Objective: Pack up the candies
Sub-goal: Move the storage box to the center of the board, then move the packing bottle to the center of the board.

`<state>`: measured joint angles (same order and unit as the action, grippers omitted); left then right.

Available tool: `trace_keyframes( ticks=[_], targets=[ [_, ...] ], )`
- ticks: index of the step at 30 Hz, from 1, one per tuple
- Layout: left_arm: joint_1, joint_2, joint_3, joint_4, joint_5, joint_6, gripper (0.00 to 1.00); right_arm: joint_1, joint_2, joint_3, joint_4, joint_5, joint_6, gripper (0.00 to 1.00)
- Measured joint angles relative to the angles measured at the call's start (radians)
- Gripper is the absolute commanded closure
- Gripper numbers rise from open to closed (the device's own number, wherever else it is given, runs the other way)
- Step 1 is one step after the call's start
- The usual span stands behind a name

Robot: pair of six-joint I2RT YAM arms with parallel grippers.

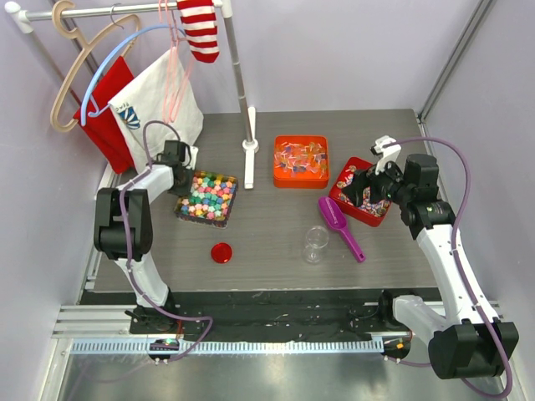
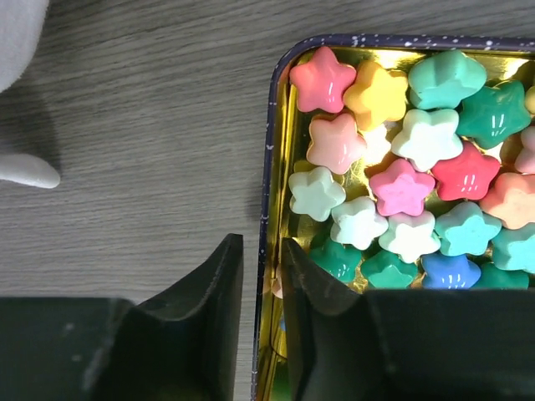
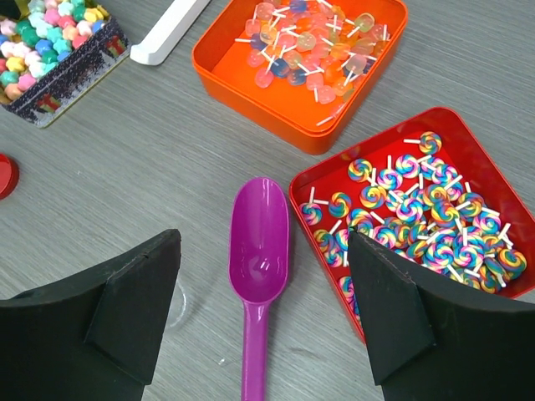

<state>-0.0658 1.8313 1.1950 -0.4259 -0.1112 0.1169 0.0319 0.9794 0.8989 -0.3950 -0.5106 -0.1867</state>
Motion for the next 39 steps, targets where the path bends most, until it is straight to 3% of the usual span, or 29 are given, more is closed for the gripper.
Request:
trace_keyframes(
  ticks=[2,6,11,14,17,18,20,39],
  targets=[
    [0.000,0.000,0.000,0.001,0.004,-0.002,0.59,0.005,0.000,0.000,-0.009,-0.005,-0.012,0.16],
    [0.000,-0.004,0.015,-0.010,0.037,-0.002,0.39,0.042,0.004,0.005,-0.051,-0.004,-0.051,0.17],
    [0.001,-0.077,0.052,-0.047,0.121,-0.006,0.29,0.185,0.009,0.014,-0.114,0.029,-0.144,0.11],
    [0.001,-0.151,0.099,-0.070,0.178,-0.013,0.22,0.278,0.008,0.013,-0.153,0.044,-0.204,0.01],
    [0.001,-0.213,0.140,-0.081,0.234,-0.030,0.14,0.335,0.005,0.012,-0.197,0.045,-0.261,0.00],
    [0.001,-0.233,0.146,-0.085,0.256,-0.035,0.05,0.352,0.003,0.010,-0.212,0.048,-0.279,0.00],
    [0.001,-0.273,0.147,-0.098,0.294,-0.043,0.00,0.380,0.000,0.003,-0.228,0.054,-0.303,0.00],
    [0.001,-0.628,0.003,-0.196,0.510,-0.058,0.00,0.493,0.108,-0.050,-0.228,0.106,-0.337,0.00]
  ],
)
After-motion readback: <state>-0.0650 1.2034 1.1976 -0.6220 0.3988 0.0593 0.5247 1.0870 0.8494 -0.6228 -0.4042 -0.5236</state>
